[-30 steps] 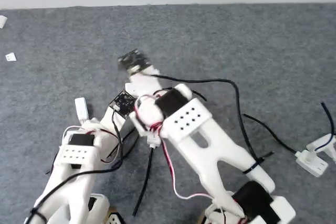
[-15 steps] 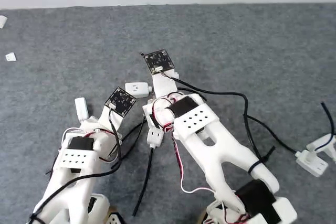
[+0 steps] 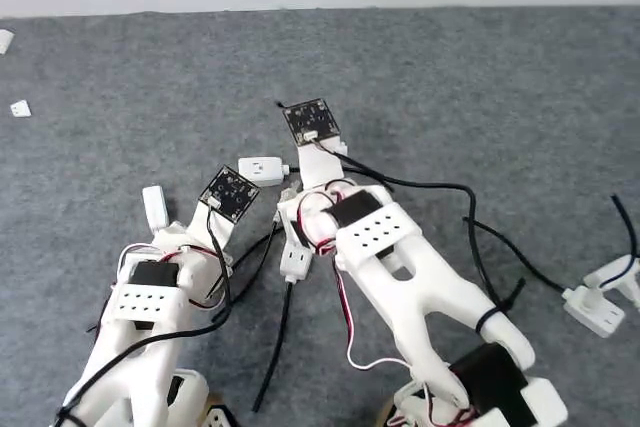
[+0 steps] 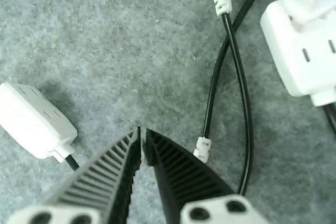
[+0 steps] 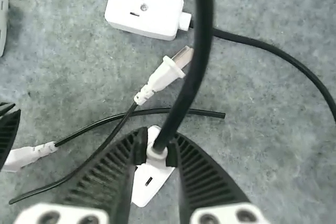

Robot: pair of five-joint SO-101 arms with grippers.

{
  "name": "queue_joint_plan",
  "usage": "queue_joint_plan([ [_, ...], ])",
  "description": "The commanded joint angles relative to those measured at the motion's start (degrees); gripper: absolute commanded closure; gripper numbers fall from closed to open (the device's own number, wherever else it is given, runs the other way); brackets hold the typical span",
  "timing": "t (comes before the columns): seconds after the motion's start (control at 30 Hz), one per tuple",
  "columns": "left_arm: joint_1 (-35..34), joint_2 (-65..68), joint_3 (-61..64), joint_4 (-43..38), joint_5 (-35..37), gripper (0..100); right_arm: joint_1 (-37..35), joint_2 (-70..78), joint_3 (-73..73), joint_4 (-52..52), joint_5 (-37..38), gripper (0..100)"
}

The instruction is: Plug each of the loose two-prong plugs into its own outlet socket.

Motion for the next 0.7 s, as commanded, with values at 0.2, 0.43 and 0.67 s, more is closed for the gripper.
queue_joint_plan([
  [0.2,0.1,-1.7,0.0,-1.0,0.3,99,2.0,-0.1,1.1,-3.8,1.1,99.1],
  [0.43,0.1,-1.6,-0.2,-0.4,0.4,99,2.6,-0.8,0.6,-4.1,0.1,99.1],
  [0.67,-1.7,10.5,-9.6,4.0,2.3,99,-0.1,-0.8,-11.2,13.1,3.8,99.1],
])
